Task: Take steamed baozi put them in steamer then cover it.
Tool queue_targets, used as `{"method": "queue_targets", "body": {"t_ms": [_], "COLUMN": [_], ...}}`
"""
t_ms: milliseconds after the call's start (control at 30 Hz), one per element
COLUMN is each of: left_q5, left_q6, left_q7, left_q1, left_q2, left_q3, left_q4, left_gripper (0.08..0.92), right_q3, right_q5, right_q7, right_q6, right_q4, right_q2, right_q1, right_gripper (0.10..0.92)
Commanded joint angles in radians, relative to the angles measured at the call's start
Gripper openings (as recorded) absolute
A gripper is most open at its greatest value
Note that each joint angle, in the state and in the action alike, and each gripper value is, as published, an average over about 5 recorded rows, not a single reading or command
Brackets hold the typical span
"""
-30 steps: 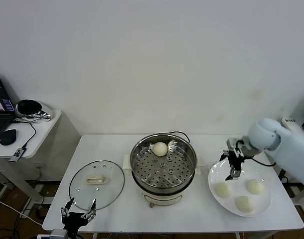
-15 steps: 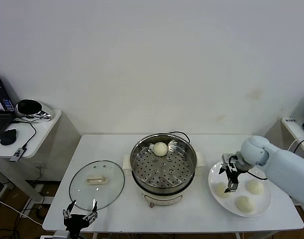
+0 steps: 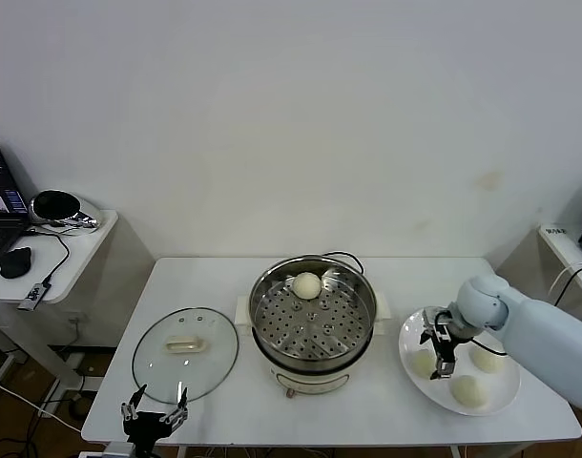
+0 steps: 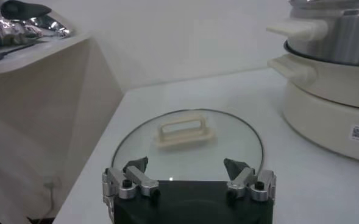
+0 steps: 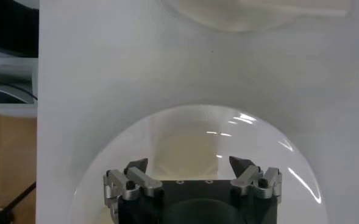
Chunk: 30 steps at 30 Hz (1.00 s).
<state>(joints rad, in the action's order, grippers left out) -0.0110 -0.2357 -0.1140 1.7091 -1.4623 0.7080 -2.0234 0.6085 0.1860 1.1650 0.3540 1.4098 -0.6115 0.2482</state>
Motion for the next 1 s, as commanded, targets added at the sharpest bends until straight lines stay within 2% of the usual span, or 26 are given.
{"method": "queue_targets", "body": {"t_ms": [33,267,433,700,833,1000], "left_q5": [0.000,0.000,0.000,-0.002,-0.005,-0.008], "left_q6": [0.000,0.001,0.001,0.001,0.001,0.000], "left_q7": [-0.001,-0.003,-0.003,-0.005,-0.005,-0.004], "left_q1": [0.000,-0.001,-0.001,-0.003,-0.009,-0.027], "left_q2": [0.000,-0.003,-0.004,-0.003,-0.008,-0.008], "left_q3": [0.000,-0.004,-0.005,-0.008,-0.012,-0.020], "left_q4": [0.002,0.006,0.006,0.008,0.008,0.010], "left_gripper": [0.823,0.823,0.823,0.823,0.823,0.823], "right_q3": [-0.009,-0.011,-0.023,-0.043,0.025,0.202], "right_q5": [0.011,0.003,-0.010,-0.057,-0.118,-0.240], "right_q7": [-0.009,-0.016,-0.015,-0.004,0.017,0.072], "right_q6": [-0.001,0.000,-0.003,-0.010,-0.001,0.032], "right_q4": [-0.009,-0.021,-0.033,-0.018,0.025,0.092], "right_q2": [-0.004,-0.005,-0.006,0.047,0.099,0.119], "right_q1": [0.016,0.019,0.020,-0.027,-0.157,-0.463], "right_gripper": [0.823,0.784,0.671,0.607,0.603,0.602]}}
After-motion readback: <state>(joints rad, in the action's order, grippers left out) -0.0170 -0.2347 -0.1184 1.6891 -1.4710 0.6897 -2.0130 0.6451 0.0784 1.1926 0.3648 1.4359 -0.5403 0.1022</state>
